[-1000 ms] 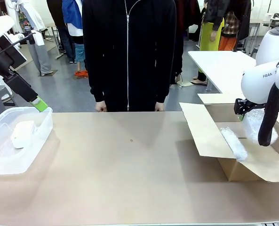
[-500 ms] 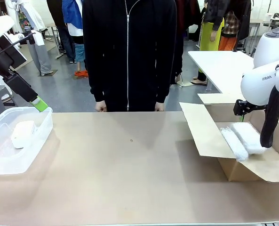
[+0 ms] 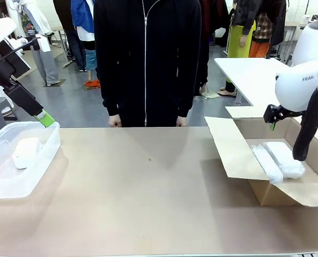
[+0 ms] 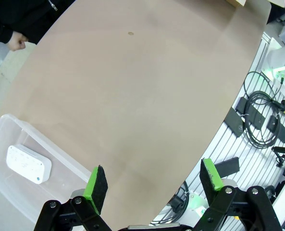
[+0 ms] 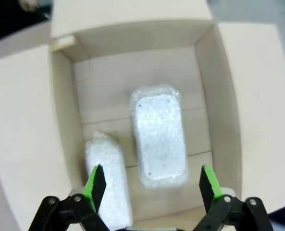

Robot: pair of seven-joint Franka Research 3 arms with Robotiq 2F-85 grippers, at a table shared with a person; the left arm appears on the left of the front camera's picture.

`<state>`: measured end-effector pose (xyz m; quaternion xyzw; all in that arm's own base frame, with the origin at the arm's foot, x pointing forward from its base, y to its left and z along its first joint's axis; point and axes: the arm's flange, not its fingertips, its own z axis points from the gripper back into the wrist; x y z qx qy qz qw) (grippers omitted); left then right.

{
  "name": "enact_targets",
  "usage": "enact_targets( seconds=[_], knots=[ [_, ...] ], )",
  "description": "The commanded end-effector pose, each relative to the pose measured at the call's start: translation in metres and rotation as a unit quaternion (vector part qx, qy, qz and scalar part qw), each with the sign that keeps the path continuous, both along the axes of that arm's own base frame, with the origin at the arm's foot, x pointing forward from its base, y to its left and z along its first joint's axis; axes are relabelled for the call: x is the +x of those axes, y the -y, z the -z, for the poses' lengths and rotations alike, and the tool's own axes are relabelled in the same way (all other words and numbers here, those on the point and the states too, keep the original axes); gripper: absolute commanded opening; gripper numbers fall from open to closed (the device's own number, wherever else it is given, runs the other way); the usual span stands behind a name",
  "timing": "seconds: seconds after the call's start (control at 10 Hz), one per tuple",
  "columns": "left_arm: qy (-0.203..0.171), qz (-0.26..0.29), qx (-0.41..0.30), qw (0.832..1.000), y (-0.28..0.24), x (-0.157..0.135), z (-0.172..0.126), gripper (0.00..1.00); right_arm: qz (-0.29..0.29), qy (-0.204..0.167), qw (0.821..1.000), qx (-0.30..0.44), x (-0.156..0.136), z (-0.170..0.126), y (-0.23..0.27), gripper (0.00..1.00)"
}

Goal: Separate and place wrapped and unwrapped clocks.
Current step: If the picked Digital clock is wrapped, place it in the Package Box ; if not, place it in the Organizing box.

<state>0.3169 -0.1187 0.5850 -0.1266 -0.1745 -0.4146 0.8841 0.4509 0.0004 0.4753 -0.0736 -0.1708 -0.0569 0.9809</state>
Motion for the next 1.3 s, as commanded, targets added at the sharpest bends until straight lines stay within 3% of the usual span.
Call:
enact_targets(
  seconds=[0.0,0.3,0.5,1.2],
  knots=[
    [0.004,-0.001,-0.002,1.0,0.0,0.0,0.0,1.0,-0.011,0.003,0.999,0.031,-0.042,-0.044,0.002,1.0],
    [0.004,-0.001,-0.002,1.0,0.0,0.0,0.0,1.0,-0.049,-0.002,0.995,0.083,-0.07,-0.092,0.006,1.0],
    [0.004,-0.001,-0.002,1.0,0.0,0.0,0.0,1.0,-0.015,-0.016,0.996,0.085,-0.089,-0.12,-0.004,1.0],
    [0.004,-0.001,-0.002,1.0,0.0,0.0,0.0,1.0,-0.023,0.001,0.997,0.07,-0.101,-0.133,-0.007,1.0]
  ],
)
